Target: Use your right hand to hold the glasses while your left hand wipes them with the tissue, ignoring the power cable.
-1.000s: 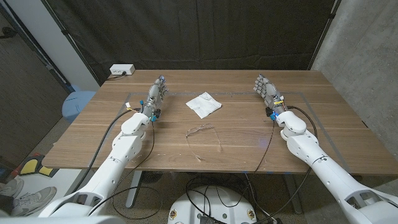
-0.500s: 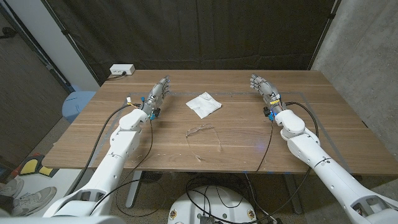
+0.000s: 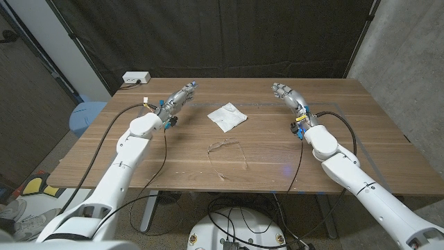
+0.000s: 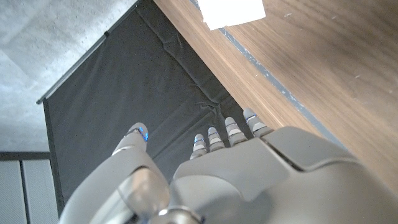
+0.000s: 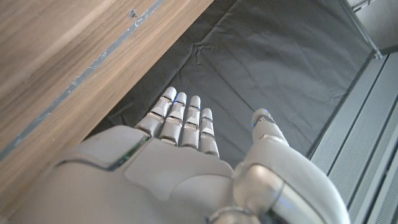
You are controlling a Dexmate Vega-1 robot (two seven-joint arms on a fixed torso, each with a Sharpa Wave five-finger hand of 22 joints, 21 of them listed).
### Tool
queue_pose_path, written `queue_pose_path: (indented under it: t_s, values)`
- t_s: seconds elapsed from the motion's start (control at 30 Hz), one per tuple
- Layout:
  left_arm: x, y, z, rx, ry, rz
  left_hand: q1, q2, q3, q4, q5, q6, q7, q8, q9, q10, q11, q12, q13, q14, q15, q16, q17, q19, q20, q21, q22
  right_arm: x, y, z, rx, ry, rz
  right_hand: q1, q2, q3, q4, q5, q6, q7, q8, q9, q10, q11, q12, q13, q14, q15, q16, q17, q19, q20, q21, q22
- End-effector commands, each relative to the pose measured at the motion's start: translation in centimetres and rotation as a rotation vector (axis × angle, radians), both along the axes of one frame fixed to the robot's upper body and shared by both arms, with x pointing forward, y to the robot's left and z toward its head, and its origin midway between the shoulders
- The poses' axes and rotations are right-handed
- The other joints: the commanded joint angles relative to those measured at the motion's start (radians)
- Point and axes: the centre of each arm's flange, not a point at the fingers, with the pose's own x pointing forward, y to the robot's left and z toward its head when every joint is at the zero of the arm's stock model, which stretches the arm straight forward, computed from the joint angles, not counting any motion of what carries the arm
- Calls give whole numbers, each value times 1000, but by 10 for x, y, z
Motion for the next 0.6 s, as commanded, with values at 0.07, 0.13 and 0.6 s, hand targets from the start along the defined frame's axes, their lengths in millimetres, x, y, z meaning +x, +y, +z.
queue_pose_path:
  t_s: [0.07,0.13,0.6]
  values:
    - [-6,-6,28,240,-52,43,25,1,5,-15,-8,42,2,12,3,32,-9,8,3,27,-7,12,7,14,-5,-5,4,-39,27,-10,-170,-103,-69,28,-3,7,-14,-2,20,-10,4,4,24,-3,8,5,24,-8,4,5,12,-1,7,5]
    - [-7,-7,32,270,-58,48,36,-3,5,-23,-12,68,2,18,3,54,-20,12,4,38,-9,14,10,15,-3,-6,5,-43,31,-13,-190,-111,-75,38,-5,10,-18,-2,32,-14,6,4,29,-3,7,6,30,-10,3,5,17,-1,9,5]
    - [-9,-12,53,422,-96,84,85,-15,10,-55,-19,140,13,30,5,116,-22,19,7,57,-18,15,18,29,-8,-7,7,-68,54,-17,-305,-228,-150,113,-28,33,-30,0,100,-27,11,4,98,-18,12,6,93,-50,0,6,62,-10,22,7]
